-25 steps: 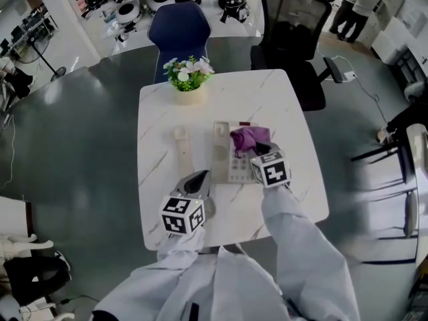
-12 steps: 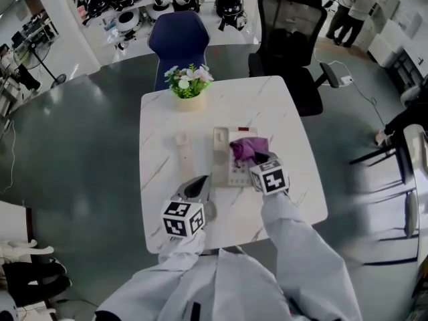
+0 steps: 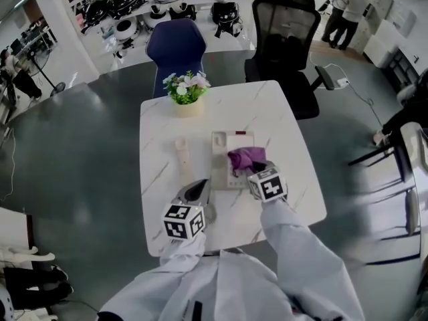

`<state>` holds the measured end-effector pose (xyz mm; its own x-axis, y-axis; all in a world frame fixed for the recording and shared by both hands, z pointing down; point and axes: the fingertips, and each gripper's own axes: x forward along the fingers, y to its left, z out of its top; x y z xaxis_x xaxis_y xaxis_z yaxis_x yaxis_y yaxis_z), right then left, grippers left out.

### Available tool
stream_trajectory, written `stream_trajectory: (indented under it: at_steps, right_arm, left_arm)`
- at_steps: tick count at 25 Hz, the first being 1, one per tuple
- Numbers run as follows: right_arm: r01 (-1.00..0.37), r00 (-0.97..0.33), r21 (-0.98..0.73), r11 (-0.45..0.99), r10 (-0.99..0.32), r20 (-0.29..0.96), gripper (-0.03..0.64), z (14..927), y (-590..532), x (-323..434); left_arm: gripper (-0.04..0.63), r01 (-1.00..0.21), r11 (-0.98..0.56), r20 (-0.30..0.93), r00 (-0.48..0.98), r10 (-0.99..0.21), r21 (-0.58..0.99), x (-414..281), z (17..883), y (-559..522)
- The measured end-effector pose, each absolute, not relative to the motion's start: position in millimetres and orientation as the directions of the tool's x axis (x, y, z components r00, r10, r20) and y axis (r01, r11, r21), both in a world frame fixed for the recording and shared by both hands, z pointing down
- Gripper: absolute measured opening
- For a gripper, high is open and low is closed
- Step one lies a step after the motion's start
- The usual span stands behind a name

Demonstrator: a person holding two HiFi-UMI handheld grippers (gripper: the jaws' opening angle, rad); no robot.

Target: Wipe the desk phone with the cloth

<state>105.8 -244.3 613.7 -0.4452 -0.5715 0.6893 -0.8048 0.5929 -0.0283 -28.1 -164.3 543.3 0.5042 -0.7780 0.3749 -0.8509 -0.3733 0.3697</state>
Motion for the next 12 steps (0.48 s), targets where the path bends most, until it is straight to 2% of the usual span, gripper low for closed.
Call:
stream_trajectory:
  at_steps: [12]
  right_arm:
    - [-0.797,-0.445,-0.028,0.603,-0.556,0.702,0.037,612,-226,108]
  left_arm:
    - [-0.002,-0.851,-0.378,0.361,0.504,-0.785,0.365,-30,537,-159]
